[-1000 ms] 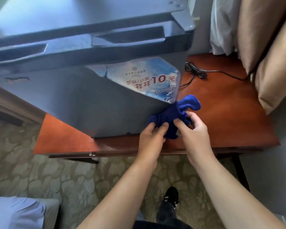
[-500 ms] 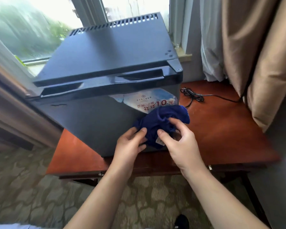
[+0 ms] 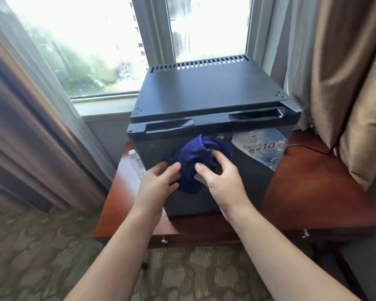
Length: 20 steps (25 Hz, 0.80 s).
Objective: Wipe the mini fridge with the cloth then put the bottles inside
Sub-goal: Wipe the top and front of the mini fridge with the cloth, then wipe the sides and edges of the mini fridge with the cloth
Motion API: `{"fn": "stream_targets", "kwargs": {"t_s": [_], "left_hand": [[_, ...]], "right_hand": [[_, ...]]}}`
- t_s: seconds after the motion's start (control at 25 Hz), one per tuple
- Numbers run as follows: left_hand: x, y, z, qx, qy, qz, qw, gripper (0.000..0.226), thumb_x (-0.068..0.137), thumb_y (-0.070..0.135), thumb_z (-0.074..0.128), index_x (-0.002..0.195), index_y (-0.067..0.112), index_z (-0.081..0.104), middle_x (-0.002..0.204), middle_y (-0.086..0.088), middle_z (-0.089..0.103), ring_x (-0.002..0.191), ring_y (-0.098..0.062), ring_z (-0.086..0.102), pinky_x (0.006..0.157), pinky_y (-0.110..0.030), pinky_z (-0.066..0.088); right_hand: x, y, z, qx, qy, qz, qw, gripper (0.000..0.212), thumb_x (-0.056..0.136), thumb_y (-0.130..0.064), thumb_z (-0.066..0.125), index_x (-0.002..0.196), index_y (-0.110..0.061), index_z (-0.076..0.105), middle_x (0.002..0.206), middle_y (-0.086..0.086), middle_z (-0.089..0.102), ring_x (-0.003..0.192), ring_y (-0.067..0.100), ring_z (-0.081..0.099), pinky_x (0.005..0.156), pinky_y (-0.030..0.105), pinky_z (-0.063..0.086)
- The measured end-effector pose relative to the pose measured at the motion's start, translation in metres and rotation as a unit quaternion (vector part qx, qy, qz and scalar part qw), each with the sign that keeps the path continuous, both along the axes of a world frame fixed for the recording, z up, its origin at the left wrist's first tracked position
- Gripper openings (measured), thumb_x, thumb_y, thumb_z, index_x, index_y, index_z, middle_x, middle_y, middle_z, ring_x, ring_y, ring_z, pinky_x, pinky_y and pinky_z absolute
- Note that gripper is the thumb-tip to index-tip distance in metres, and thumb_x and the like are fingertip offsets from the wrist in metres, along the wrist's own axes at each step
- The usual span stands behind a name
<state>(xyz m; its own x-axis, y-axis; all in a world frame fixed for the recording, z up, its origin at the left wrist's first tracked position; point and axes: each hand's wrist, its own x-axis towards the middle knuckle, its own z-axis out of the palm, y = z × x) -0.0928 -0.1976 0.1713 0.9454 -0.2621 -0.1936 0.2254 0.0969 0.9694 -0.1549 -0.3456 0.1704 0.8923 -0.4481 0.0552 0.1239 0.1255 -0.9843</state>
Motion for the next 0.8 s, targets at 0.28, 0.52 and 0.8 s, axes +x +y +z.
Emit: {"fn": "stream_targets", "kwargs": {"t_s": [0.28,0.52,0.8], "left_hand": [[0.016,0.085,0.069,0.057,-0.283,-0.035,0.957,0.039,0.089,0.022,0.072,0.125,0.035,0.067,0.113,0.01,0.077,0.106,-0.008,0.072,0.079,-0.017,0.057],[0.098,0.091,0.133,0.301,-0.425,-0.092,0.849,0.046,0.09,0.046,0.062,0.133,0.033,0.055,0.119,0.006,0.07,0.112,-0.017,0.065,0.093,-0.043,0.055],[0.175,0.082,0.112,0.409,-0.445,-0.117,0.788,0.085,0.089,0.064,0.054,0.159,0.033,0.019,0.163,0.001,0.028,0.151,-0.02,0.024,0.122,-0.036,0.022]], "right_hand": [[0.033,0.079,0.06,-0.154,-0.074,-0.029,0.985,0.03,0.09,-0.019,0.065,0.118,-0.03,0.067,0.103,0.0,0.074,0.096,0.018,0.071,0.087,0.045,0.059],[0.094,0.061,0.137,-0.438,-0.056,-0.042,0.896,0.043,0.091,-0.02,0.061,0.133,-0.023,0.059,0.116,0.009,0.066,0.107,0.025,0.062,0.091,0.029,0.047],[0.171,-0.01,0.16,-0.605,0.123,0.1,0.78,0.096,0.079,-0.05,0.076,0.155,-0.041,0.019,0.158,0.013,0.03,0.147,0.034,0.029,0.121,0.045,0.026]]}}
